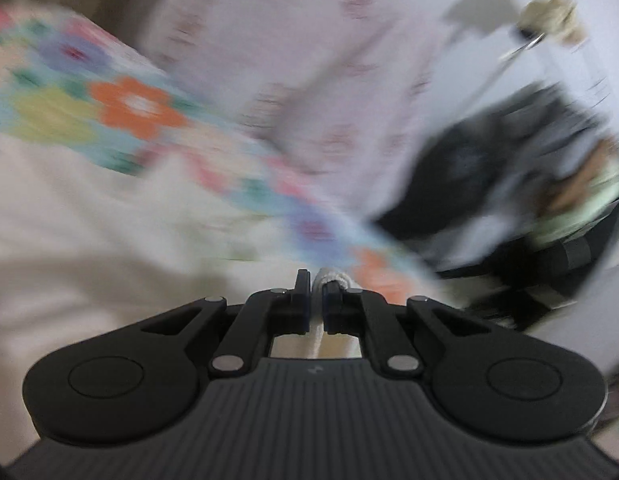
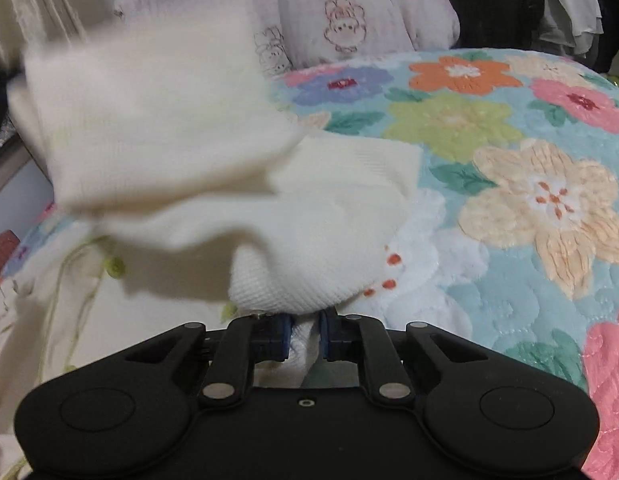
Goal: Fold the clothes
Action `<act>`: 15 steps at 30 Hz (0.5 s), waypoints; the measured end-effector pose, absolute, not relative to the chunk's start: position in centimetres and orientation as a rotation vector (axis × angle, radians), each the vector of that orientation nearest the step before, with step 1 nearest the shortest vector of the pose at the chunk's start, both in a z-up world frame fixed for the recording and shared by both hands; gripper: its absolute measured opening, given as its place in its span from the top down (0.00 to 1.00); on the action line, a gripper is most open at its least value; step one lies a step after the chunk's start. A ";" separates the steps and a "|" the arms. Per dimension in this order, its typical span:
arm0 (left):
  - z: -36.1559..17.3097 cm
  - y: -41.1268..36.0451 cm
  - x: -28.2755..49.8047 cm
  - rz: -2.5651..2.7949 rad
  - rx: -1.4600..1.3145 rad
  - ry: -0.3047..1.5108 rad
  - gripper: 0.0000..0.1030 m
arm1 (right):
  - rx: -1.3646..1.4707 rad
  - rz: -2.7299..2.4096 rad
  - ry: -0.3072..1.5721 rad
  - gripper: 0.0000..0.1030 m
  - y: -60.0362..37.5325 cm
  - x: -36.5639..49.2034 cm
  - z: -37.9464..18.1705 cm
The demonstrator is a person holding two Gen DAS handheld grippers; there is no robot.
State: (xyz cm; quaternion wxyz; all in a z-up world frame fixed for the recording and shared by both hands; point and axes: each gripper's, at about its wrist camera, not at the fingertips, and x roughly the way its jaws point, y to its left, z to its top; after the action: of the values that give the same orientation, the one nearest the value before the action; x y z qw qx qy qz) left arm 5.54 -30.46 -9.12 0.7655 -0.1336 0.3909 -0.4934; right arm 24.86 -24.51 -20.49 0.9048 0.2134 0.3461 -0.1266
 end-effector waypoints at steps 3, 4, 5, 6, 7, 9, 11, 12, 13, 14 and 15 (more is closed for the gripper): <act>-10.9 -29.9 6.6 -0.956 -0.184 0.837 0.95 | 0.450 -0.259 0.724 0.87 -24.9 24.4 -20.5; -11.2 -29.6 6.8 -0.931 -0.179 0.830 0.94 | 0.459 -0.257 0.723 0.87 -25.1 24.3 -20.6; -11.4 -29.2 7.1 -0.909 -0.187 0.822 0.94 | 0.468 -0.254 0.721 0.87 -25.3 24.2 -20.6; -11.4 -28.7 7.4 -0.886 -0.201 0.812 0.93 | 0.477 -0.250 0.718 0.88 -25.4 24.1 -20.6; -11.5 -28.2 7.6 -0.867 -0.211 0.803 0.92 | 0.486 -0.244 0.714 0.88 -25.6 24.0 -20.5; -11.4 -27.7 7.6 -0.847 -0.202 0.792 0.92 | 0.492 -0.223 0.702 0.89 -25.9 23.9 -20.4; -11.2 -27.8 7.0 -0.862 -0.147 0.807 0.89 | 0.490 -0.200 0.692 0.89 -26.1 23.9 -20.4; -11.1 -28.0 6.5 -0.878 -0.106 0.823 0.84 | 0.480 -0.192 0.694 0.88 -26.1 23.9 -20.4; -11.0 -28.2 6.0 -0.892 -0.065 0.838 0.81 | 0.468 -0.184 0.694 0.88 -26.1 24.0 -20.4; -11.0 -28.4 5.5 -0.908 -0.023 0.855 0.74 | 0.461 -0.171 0.689 0.88 -26.0 24.0 -20.3; -11.0 -28.4 4.7 -0.932 0.018 0.876 0.71 | 0.458 -0.152 0.677 0.88 -25.9 23.9 -20.1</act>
State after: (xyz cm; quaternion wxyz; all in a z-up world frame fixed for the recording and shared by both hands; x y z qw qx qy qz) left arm 4.71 -28.38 -11.00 0.8025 0.0086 0.4087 -0.4347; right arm 23.92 -25.93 -20.08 0.9149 0.2223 0.3286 -0.0740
